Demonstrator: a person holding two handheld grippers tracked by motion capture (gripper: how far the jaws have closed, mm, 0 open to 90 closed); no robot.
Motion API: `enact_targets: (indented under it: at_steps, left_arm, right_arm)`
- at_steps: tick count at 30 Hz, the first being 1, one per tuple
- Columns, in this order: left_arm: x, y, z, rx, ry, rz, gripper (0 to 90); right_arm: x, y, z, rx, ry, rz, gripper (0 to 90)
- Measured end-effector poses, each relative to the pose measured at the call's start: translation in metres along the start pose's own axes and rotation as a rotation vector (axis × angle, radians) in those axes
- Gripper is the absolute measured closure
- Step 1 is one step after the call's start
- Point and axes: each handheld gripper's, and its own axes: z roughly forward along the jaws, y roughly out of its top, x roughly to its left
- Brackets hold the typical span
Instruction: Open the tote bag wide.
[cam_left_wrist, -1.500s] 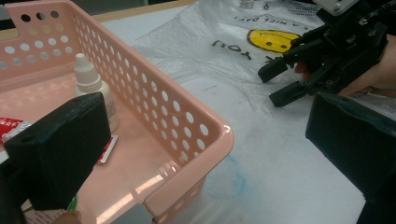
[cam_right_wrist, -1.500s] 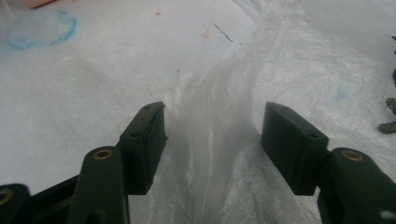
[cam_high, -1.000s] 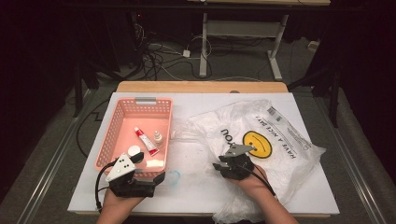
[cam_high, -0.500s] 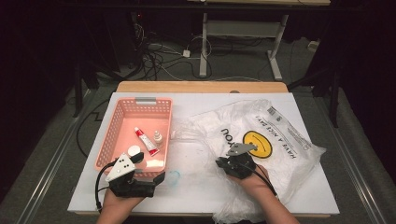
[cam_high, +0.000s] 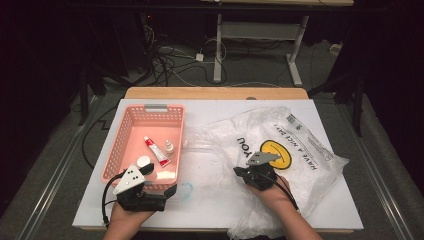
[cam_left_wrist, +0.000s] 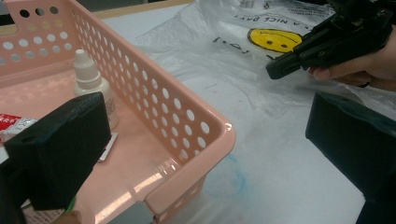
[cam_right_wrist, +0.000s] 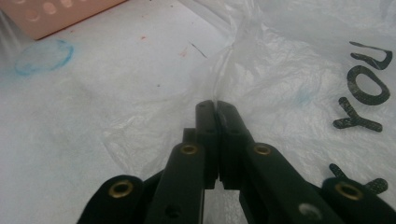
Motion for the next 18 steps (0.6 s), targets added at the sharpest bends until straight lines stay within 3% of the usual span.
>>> enact_targets:
  at_steps: [18]
  left_arm:
    - [0.000, 0.000, 0.000, 0.001, 0.002, -0.002, 0.0]
  right_arm:
    - [-0.004, 0.007, -0.026, -0.137, -0.035, 0.004, 90.0]
